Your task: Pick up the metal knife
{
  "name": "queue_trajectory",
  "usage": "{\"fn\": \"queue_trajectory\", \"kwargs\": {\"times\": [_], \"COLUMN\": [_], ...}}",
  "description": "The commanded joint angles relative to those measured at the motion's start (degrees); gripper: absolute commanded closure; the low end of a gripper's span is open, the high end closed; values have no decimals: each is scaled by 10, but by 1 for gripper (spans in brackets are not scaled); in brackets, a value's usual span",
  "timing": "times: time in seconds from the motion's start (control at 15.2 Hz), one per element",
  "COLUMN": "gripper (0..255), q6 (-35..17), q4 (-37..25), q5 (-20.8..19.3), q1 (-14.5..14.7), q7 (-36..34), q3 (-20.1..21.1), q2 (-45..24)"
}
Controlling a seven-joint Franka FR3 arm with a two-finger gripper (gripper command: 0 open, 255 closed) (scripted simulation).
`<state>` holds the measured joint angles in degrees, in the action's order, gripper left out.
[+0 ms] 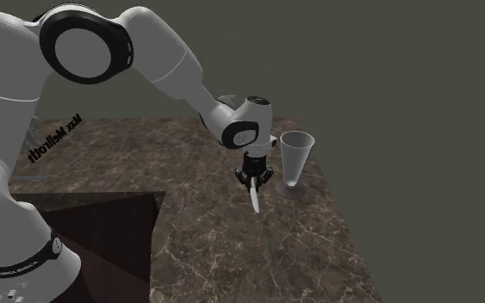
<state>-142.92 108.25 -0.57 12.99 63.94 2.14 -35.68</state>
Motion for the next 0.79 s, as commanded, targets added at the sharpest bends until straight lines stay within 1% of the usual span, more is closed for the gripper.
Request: {"fn": "queue_trajectory", "kwargs": {"times": [0.0,0.73], "gripper": [255,255], "q6": [0,54], "q4": [0,5], "q5": [0,2], "q1": [0,-2], "q7": [0,1], "q3": [0,2], "q2": [0,59]}}
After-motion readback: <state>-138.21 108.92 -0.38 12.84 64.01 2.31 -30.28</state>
